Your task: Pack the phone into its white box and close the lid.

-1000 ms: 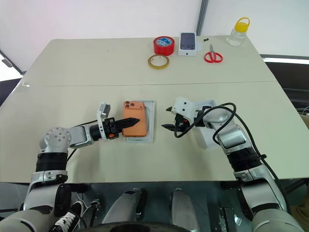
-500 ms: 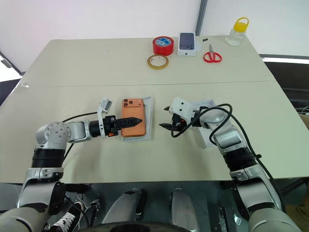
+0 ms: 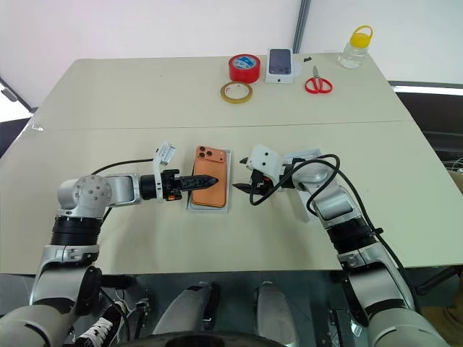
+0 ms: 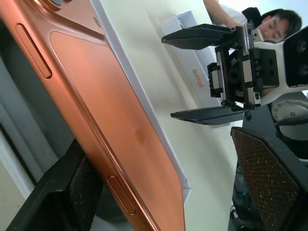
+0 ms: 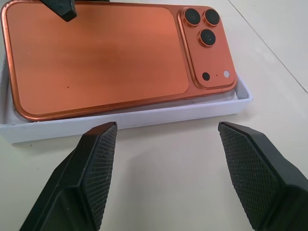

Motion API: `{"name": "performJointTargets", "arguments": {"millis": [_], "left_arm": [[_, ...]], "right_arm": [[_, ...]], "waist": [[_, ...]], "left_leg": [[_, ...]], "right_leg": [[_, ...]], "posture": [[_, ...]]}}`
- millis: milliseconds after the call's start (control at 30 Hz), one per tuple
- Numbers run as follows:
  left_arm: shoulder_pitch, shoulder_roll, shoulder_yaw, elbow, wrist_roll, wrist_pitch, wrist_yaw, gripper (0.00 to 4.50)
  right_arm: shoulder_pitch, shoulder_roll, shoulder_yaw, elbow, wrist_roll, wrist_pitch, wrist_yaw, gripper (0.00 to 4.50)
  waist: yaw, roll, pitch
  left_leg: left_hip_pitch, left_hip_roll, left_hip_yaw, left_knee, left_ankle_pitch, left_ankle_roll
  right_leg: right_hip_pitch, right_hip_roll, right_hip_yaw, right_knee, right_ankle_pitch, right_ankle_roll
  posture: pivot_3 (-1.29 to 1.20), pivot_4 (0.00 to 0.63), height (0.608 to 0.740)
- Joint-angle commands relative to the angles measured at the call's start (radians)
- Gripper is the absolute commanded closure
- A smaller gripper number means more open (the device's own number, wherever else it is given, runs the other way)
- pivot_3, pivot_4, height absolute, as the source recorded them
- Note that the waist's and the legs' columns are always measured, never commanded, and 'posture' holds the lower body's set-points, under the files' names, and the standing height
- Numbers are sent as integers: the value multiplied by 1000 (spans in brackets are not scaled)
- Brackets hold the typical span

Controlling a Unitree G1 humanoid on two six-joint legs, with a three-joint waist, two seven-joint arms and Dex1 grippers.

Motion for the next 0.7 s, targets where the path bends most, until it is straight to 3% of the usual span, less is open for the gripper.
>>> {"name": "performJointTargets", "arguments": {"millis": [33,300,700], "left_arm": [[-19,29,29,-56,-3,35,31,340],[-88,-10,98,-66,-34,155,114,340],[-45,51,172,-172,-44,248,138,340]], "right_arm": [[-24,12,-8,-5,0,-23,-11,970],[-32,37,-3,12,-7,-36,-18,970],[-30,40,-2,15,-16,-49,-19,970]], "waist": [[0,0,0],[3,0,0],[2,0,0]], "left_leg": [[0,0,0,0,0,0],[-1,0,0,1,0,0],[-1,0,0,1,0,0]], "right_leg": [[0,0,0,0,0,0],[0,0,0,0,0,0],[0,0,0,0,0,0]], "posture": [[0,150,740],[0,150,740],[0,150,740]]}}
